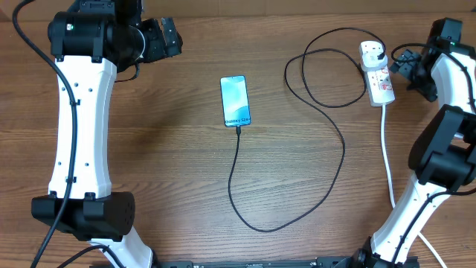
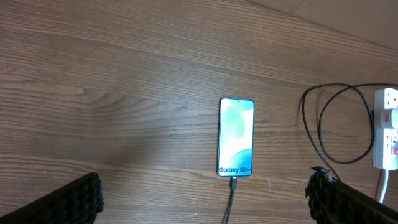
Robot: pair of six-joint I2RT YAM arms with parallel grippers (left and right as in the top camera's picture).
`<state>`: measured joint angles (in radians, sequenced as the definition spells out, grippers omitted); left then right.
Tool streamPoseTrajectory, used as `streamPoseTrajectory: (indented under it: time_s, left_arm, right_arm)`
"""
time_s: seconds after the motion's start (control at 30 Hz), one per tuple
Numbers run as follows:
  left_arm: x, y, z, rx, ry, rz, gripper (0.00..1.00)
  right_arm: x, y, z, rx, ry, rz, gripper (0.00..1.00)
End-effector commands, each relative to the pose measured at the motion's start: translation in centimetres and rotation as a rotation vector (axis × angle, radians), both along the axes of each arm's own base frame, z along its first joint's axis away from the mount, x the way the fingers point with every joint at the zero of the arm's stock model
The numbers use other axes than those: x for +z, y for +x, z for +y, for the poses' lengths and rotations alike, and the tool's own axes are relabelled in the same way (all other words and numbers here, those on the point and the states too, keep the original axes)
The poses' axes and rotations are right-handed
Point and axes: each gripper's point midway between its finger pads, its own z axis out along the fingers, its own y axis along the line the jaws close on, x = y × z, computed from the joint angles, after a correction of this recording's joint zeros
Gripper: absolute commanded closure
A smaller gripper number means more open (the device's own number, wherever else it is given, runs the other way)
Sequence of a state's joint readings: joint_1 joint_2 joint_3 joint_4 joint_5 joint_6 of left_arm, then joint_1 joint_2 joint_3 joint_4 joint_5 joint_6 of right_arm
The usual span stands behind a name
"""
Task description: Plug charger to phone and switch on socket
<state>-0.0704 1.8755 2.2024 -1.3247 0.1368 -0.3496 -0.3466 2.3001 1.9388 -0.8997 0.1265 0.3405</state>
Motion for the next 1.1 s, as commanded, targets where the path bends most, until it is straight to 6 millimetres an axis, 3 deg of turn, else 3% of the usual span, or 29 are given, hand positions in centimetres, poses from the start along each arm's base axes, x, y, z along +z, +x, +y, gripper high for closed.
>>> streamPoseTrajectory:
  time_s: [0.0, 0.83, 1.07]
  left_arm:
    - [-0.3, 0.0, 0.1, 0.019, 0.004, 0.011, 0.00]
    - [-0.3, 0.0, 0.1, 0.019, 0.004, 0.011, 0.00]
    - [-0.3, 0.0, 0.1, 0.019, 0.003, 0.011, 0.00]
  right_arm:
    - [-0.7, 0.8, 0.8, 0.017, 0.013, -0.011, 0.00]
    - [-0.6, 2.0, 1.9, 0.045, 0.027, -0.046, 0.00]
    - [-1.7, 1.7, 2.0, 0.045, 0.035, -0.024, 0.00]
